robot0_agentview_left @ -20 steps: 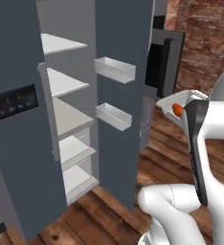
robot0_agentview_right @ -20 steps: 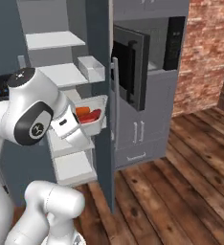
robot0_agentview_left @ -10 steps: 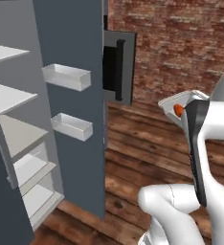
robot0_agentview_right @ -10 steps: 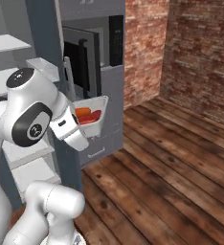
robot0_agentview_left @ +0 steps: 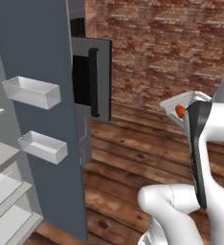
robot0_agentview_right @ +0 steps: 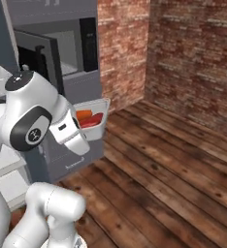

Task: Place the tupperware containing the steak and carrot meal in the microwave. Close the microwave door and press the start button to reheat the meal.

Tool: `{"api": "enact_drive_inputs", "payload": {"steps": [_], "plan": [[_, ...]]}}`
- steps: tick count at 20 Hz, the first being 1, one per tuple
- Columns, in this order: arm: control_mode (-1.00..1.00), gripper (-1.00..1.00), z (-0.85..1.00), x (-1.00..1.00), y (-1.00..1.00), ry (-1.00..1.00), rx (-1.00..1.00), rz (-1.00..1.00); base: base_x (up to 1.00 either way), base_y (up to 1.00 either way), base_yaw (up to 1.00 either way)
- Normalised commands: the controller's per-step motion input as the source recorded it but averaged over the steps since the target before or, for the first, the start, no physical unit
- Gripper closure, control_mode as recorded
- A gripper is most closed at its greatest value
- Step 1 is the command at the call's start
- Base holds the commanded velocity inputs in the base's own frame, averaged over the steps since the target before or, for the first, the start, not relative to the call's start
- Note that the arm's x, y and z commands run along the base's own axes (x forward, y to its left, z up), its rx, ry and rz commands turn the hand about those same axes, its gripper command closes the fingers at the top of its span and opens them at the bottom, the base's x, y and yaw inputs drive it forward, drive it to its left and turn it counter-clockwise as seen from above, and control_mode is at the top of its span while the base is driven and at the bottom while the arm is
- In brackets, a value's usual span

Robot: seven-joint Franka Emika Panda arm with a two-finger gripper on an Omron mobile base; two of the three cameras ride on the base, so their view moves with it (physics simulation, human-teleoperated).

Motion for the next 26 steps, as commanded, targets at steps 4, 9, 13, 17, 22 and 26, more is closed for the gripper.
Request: {"api": "enact_drive_inputs", "payload": {"steps": [4,9,13,17,22,26], "plan": [[1.00,1.00,0.00,0.00,0.00,0.00,0.00,0.00,0.72,-0.55,-0.01],[1.00,1.00,0.00,0.00,0.00,0.00,0.00,0.00,0.87,-0.42,0.01],[1.00,1.00,0.00,0.00,0.00,0.00,0.00,0.00,0.93,-0.13,0.25],[1.00,1.00,0.00,0.00,0.00,0.00,0.00,0.00,0.63,-0.01,0.46],[1.00,1.00,0.00,0.00,0.00,0.00,0.00,0.00,0.43,-0.05,0.51],[1.00,1.00,0.00,0.00,0.00,0.00,0.00,0.00,0.39,-0.14,0.55]]}}
